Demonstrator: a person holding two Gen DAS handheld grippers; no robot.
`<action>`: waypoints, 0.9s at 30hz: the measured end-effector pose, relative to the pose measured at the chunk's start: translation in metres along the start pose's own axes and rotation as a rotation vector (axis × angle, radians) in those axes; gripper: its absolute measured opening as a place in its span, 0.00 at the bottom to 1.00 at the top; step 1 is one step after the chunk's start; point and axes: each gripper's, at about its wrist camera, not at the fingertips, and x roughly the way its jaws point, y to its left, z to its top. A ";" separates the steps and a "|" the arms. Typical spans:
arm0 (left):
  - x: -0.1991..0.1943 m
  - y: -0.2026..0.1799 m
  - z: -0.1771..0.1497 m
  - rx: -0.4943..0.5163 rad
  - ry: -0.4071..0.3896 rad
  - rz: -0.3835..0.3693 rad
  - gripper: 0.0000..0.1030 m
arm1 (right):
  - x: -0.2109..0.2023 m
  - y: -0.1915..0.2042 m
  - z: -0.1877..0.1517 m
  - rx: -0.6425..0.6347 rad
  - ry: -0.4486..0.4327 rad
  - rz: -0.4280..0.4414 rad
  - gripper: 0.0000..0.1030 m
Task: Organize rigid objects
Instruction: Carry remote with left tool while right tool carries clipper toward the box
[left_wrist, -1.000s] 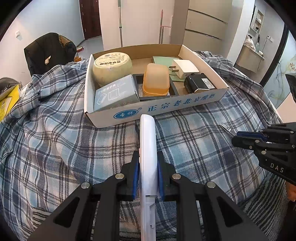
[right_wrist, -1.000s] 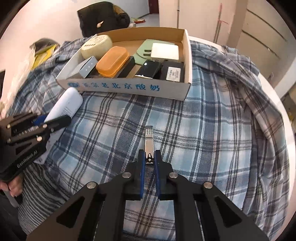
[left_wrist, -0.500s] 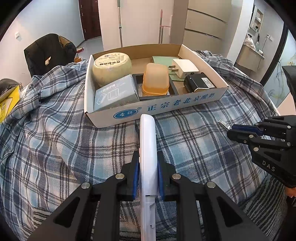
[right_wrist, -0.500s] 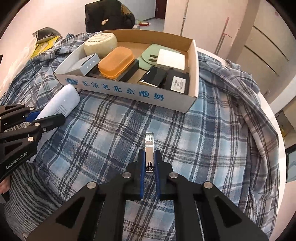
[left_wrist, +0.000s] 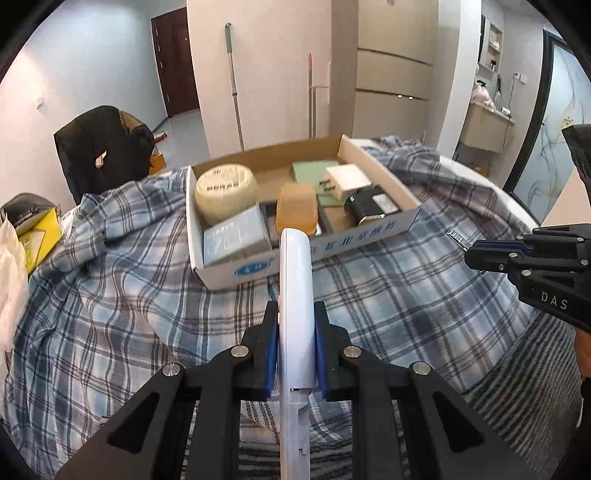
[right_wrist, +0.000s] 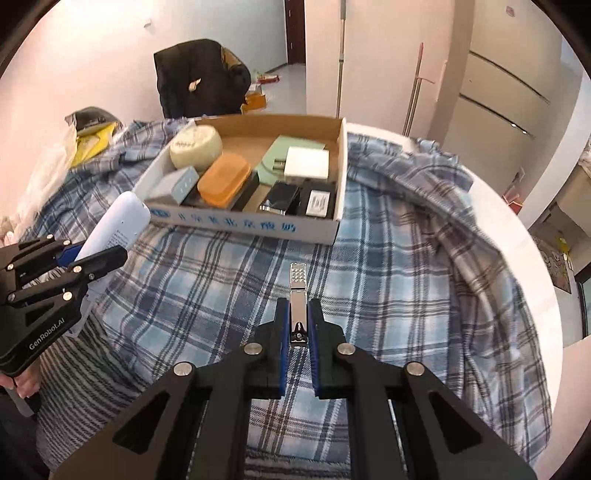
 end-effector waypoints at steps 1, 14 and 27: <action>-0.004 0.000 0.002 -0.003 -0.008 0.002 0.18 | -0.006 0.000 0.002 0.000 -0.010 -0.003 0.08; -0.060 0.018 0.081 -0.052 -0.102 -0.011 0.18 | -0.061 0.019 0.074 0.010 -0.191 0.009 0.08; 0.031 0.035 0.139 -0.185 -0.094 -0.088 0.18 | 0.016 0.010 0.139 0.157 -0.183 0.047 0.08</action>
